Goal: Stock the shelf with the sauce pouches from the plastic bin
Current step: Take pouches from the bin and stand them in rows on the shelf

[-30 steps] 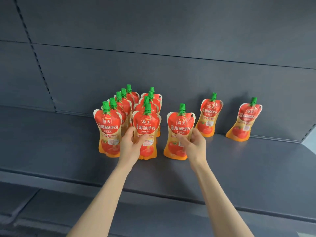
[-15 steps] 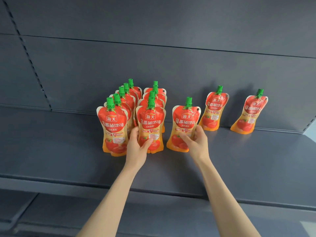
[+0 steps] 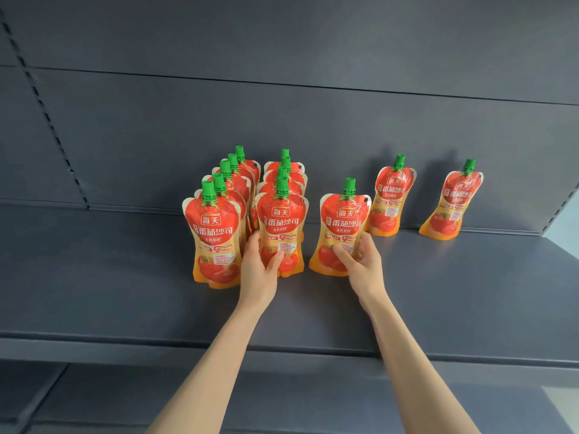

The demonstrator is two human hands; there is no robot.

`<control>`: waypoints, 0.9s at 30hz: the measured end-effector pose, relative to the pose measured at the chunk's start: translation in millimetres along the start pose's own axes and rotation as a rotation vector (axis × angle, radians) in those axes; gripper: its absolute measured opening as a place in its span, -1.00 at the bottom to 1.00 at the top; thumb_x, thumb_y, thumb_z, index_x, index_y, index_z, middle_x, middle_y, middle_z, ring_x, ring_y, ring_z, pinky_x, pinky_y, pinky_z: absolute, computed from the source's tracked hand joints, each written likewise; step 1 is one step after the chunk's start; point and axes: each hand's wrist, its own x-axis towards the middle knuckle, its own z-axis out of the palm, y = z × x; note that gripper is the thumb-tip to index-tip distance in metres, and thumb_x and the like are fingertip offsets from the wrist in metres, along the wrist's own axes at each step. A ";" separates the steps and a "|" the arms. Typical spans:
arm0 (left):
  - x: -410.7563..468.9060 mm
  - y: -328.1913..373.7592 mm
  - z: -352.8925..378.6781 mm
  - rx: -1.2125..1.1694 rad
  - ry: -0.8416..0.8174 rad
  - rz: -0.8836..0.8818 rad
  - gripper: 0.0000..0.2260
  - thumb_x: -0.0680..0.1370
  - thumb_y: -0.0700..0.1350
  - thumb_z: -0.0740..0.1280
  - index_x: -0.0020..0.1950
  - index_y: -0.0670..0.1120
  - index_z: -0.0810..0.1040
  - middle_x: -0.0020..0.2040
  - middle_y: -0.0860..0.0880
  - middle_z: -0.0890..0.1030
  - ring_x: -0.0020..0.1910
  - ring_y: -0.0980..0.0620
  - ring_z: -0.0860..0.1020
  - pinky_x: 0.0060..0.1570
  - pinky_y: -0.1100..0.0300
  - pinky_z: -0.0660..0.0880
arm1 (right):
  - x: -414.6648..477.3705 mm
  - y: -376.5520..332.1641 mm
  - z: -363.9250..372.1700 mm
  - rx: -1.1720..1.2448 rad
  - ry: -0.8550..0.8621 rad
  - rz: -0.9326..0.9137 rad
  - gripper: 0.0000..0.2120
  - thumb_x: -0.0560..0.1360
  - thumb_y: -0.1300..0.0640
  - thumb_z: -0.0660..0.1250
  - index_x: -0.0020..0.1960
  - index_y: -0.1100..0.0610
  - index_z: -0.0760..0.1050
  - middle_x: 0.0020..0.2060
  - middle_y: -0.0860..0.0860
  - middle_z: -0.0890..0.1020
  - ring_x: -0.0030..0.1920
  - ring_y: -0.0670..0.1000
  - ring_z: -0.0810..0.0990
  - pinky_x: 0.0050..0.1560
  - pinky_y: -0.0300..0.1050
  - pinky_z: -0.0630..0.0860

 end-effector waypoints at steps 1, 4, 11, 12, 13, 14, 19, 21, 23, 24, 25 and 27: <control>-1.7 0.6 -0.7 0.026 0.014 0.010 -0.53 0.54 -0.13 0.32 0.42 -0.09 0.27 0.33 -0.03 0.43 0.32 0.05 0.38 0.25 0.18 0.34 | -0.5 -0.7 -0.2 -0.002 0.002 0.006 -0.76 0.51 0.20 0.34 0.14 0.03 0.42 0.01 -0.04 0.61 0.02 -0.11 0.61 -0.12 -0.38 0.54; -8.1 2.4 -1.8 0.079 0.044 0.051 -0.48 0.54 -0.13 0.31 0.45 -0.10 0.22 0.39 -0.03 0.37 0.39 0.05 0.32 0.33 0.15 0.28 | -4.3 -4.4 -1.7 -0.006 0.009 0.015 -0.77 0.51 0.18 0.35 0.12 0.01 0.42 -0.01 -0.09 0.61 0.01 -0.11 0.61 -0.13 -0.35 0.54; -35.9 10.3 -4.4 0.067 0.024 0.096 -0.45 0.56 -0.12 0.28 0.49 -0.08 0.13 0.47 -0.03 0.26 0.45 0.05 0.24 0.40 0.13 0.25 | -28.6 -12.0 -3.7 0.021 -0.014 0.001 -0.79 0.51 0.20 0.34 0.09 0.00 0.42 -0.05 -0.14 0.61 -0.09 -0.21 0.63 -0.22 -0.45 0.51; -41.4 11.1 -8.4 0.037 0.015 0.111 -0.48 0.55 -0.12 0.29 0.47 -0.08 0.18 0.43 -0.01 0.30 0.40 0.10 0.30 0.36 0.21 0.30 | -32.8 -12.7 -1.7 0.031 -0.027 -0.001 -0.79 0.51 0.21 0.34 0.08 0.01 0.43 -0.05 -0.12 0.62 -0.10 -0.23 0.63 -0.22 -0.43 0.52; -47.1 11.4 -13.9 0.012 0.015 0.124 -0.52 0.55 -0.14 0.29 0.44 -0.08 0.25 0.38 0.01 0.36 0.33 0.16 0.36 0.30 0.31 0.34 | -37.5 -13.6 1.2 0.042 -0.041 -0.001 -0.80 0.50 0.23 0.35 0.07 0.01 0.43 -0.05 -0.09 0.63 -0.10 -0.23 0.64 -0.21 -0.41 0.52; -52.4 11.8 -20.9 -0.007 0.032 0.136 -0.57 0.54 -0.17 0.31 0.39 -0.10 0.31 0.30 0.03 0.40 0.26 0.20 0.41 0.22 0.41 0.37 | -42.0 -14.6 5.4 0.049 -0.053 -0.002 -0.80 0.50 0.23 0.35 0.06 0.01 0.44 -0.05 -0.08 0.63 -0.10 -0.22 0.64 -0.21 -0.39 0.53; -63.0 2.7 -68.1 0.047 0.217 0.113 -0.78 0.51 -0.18 0.35 0.14 -0.10 0.45 0.07 -0.01 0.49 0.04 0.07 0.52 0.01 0.26 0.54 | -61.7 -16.4 40.2 0.037 -0.073 0.024 -0.75 0.49 0.16 0.37 0.11 0.02 0.39 -0.01 -0.10 0.62 -0.06 -0.18 0.64 -0.20 -0.38 0.53; -60.4 -1.6 -83.8 0.067 0.255 0.053 -0.73 0.48 -0.17 0.39 0.13 -0.15 0.43 0.08 -0.02 0.44 0.03 0.02 0.50 0.02 0.13 0.54 | -67.0 -17.3 55.1 0.033 -0.048 0.025 -0.73 0.48 0.15 0.38 0.12 0.03 0.37 0.01 -0.06 0.61 -0.02 -0.14 0.63 -0.19 -0.36 0.54; -54.0 -5.8 -94.5 0.117 0.271 0.010 -0.60 0.44 -0.13 0.44 0.20 -0.18 0.38 0.13 -0.05 0.38 0.11 -0.02 0.45 0.05 0.11 0.47 | -70.8 -17.3 68.0 0.019 -0.040 0.027 -0.72 0.49 0.14 0.38 0.13 0.04 0.36 0.03 -0.03 0.61 0.01 -0.11 0.63 -0.16 -0.33 0.57; -49.5 -7.6 -97.9 0.135 0.259 -0.007 -0.51 0.43 -0.09 0.46 0.25 -0.18 0.34 0.18 -0.08 0.35 0.18 -0.04 0.41 0.08 0.14 0.42 | -72.1 -16.5 73.0 0.005 -0.041 0.028 -0.71 0.49 0.12 0.38 0.14 0.04 0.36 0.04 -0.03 0.60 0.03 -0.09 0.63 -0.13 -0.31 0.58; -44.1 -8.5 -100.3 0.140 0.233 -0.028 -0.43 0.42 -0.06 0.46 0.32 -0.17 0.29 0.26 -0.12 0.32 0.26 -0.06 0.36 0.10 0.17 0.37 | -73.2 -15.3 76.9 -0.012 -0.041 0.023 -0.70 0.49 0.11 0.38 0.16 0.04 0.36 0.06 -0.04 0.60 0.05 -0.08 0.62 -0.09 -0.28 0.58; -32.9 -8.3 -102.8 0.128 0.164 -0.076 -0.32 0.42 -0.01 0.46 0.41 -0.15 0.20 0.38 -0.15 0.25 0.34 -0.06 0.31 0.12 0.17 0.33 | -75.0 -13.1 82.0 -0.060 -0.036 -0.006 -0.68 0.49 0.09 0.37 0.19 0.02 0.36 0.09 -0.05 0.60 0.08 -0.07 0.61 -0.04 -0.28 0.58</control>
